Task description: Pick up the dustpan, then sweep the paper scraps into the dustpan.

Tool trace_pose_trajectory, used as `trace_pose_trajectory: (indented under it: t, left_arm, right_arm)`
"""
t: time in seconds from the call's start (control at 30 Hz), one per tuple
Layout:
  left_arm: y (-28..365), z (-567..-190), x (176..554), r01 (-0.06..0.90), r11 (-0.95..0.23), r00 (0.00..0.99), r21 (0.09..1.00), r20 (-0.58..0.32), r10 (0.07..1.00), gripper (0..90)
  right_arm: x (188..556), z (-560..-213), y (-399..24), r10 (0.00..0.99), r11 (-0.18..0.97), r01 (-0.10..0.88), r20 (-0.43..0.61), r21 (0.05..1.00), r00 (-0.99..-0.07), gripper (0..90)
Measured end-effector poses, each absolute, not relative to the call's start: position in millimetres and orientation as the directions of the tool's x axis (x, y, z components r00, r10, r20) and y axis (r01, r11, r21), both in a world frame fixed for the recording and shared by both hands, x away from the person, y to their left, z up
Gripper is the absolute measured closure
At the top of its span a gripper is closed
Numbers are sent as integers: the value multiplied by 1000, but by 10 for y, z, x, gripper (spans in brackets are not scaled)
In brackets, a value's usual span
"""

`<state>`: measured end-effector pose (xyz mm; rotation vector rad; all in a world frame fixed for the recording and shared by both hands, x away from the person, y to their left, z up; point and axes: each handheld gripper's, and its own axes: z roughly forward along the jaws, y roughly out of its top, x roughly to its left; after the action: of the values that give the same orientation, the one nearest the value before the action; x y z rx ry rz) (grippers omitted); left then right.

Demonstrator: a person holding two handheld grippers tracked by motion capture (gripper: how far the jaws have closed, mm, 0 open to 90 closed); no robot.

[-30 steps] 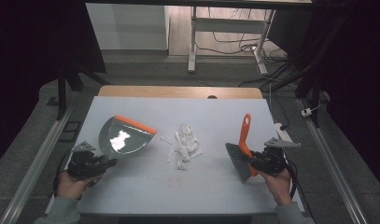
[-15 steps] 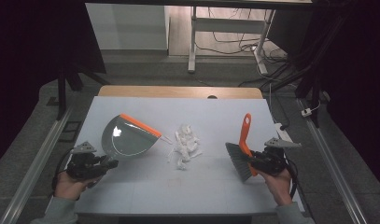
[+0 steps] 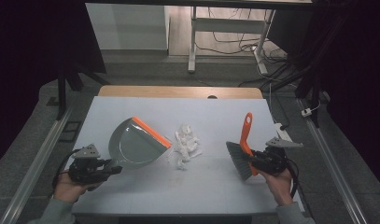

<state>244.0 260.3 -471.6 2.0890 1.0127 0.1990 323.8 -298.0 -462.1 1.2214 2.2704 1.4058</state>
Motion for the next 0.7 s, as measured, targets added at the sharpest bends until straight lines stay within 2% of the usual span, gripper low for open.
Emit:
trace_pose_trajectory:
  t: [0.7]
  left_arm:
    - [2601, -4700, 2404, 587, -440, 725, 680, -199, 659, 620]
  right_arm:
    - [3243, -4586, -2965, 730, 200, 527, 233, 826, -642, 700]
